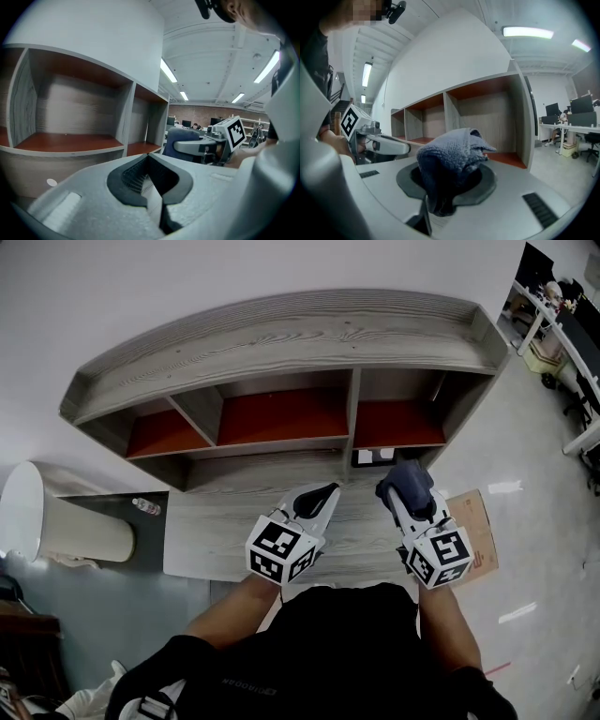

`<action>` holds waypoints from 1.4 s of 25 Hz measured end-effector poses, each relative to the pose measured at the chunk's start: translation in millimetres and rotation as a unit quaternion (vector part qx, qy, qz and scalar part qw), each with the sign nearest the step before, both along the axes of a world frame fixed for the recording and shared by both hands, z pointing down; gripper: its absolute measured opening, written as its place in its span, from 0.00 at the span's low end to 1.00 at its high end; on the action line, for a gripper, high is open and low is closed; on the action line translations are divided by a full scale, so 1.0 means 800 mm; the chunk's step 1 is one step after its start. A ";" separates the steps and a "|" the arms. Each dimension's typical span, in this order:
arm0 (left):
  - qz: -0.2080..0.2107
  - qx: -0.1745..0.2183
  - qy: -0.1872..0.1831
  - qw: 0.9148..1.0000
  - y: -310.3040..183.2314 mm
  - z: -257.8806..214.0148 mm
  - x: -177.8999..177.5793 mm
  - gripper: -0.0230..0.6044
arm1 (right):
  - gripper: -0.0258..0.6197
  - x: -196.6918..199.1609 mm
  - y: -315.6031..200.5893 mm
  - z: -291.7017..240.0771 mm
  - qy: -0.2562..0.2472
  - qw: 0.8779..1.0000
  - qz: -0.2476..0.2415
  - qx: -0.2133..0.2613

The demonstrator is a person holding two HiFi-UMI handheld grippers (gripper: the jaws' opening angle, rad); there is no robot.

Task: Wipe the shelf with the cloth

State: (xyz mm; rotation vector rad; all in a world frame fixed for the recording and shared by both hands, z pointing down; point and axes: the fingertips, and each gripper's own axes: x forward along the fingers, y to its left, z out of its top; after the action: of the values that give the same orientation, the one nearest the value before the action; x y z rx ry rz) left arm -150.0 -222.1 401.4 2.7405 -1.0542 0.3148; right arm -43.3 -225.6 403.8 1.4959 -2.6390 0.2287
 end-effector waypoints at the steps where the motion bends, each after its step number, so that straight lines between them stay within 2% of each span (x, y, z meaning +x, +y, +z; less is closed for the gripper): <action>1: -0.001 -0.001 0.000 1.000 0.000 0.001 -0.001 0.05 | 0.20 -0.001 -0.004 -0.004 0.004 1.000 0.000 0.005; 6: -0.010 -0.005 0.000 1.000 -0.002 0.004 0.002 0.05 | 0.20 -0.004 -0.026 -0.033 0.023 0.999 -0.012 0.033; 13: -0.052 -0.007 0.012 0.999 -0.008 0.006 0.010 0.05 | 0.20 -0.003 -0.070 -0.069 0.048 0.996 -0.039 0.065; 23: -0.092 -0.009 0.014 0.996 -0.002 0.009 0.017 0.05 | 0.20 -0.025 -0.148 -0.086 0.114 0.986 -0.067 0.100; 35: -0.126 -0.006 0.009 0.992 0.002 0.007 0.007 0.05 | 0.20 -0.056 -0.228 -0.124 0.127 0.983 -0.066 0.115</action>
State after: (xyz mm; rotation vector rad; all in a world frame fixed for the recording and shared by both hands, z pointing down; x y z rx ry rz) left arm -144.3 -220.3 407.1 2.5560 -1.3690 0.2561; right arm -88.1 -408.4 304.6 1.2980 -2.6081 -0.2703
